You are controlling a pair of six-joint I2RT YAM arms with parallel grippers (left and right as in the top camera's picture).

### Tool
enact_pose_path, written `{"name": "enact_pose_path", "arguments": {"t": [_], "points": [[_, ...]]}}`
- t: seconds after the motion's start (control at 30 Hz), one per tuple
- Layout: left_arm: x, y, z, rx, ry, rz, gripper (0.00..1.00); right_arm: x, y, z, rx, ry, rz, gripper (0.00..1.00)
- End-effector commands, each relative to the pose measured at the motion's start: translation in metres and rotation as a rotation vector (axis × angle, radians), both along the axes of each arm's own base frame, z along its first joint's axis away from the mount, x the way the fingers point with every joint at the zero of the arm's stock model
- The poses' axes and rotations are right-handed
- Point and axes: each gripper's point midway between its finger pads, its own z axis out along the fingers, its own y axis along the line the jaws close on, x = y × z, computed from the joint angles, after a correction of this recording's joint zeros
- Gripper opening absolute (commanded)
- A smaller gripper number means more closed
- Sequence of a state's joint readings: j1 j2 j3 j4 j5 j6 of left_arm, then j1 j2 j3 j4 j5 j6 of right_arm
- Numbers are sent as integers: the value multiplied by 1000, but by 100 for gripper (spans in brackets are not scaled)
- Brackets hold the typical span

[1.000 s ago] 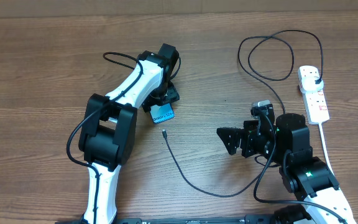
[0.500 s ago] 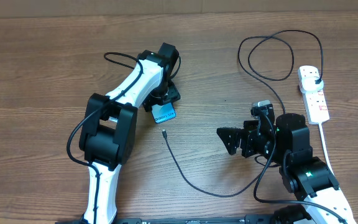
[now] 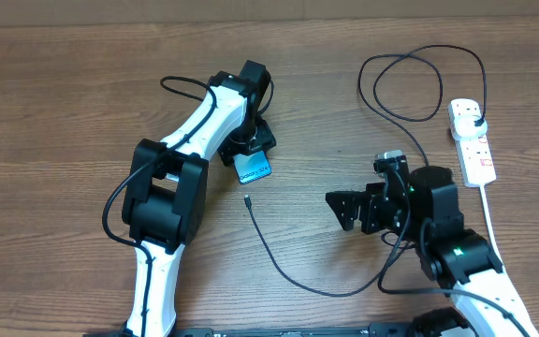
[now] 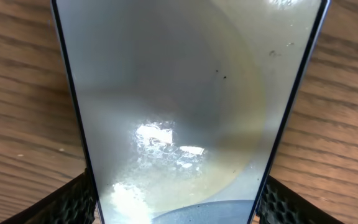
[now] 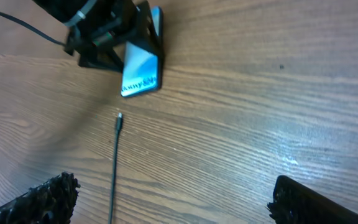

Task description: Plug charger to phone and switch on socket

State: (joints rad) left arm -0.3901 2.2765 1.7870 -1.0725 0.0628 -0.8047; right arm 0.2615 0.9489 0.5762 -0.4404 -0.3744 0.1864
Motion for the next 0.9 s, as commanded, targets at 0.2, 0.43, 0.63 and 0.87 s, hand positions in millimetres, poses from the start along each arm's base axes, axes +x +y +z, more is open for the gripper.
{"name": "enact_pose_path", "arguments": {"t": [0.2,0.43,0.63,0.87], "points": [[19,-18,27,-90,-39,-14,37,19,2,-10,-20,25,-7,100],[18,-29,34,-150,-27,-10,37,35,20,-17,50,26,26,100],[17,-37,36,-197,-13,7,36,51,46,-27,114,28,48,100],[19,-53,41,-288,-4,36,35,75,59,-45,159,42,-43,99]]}}
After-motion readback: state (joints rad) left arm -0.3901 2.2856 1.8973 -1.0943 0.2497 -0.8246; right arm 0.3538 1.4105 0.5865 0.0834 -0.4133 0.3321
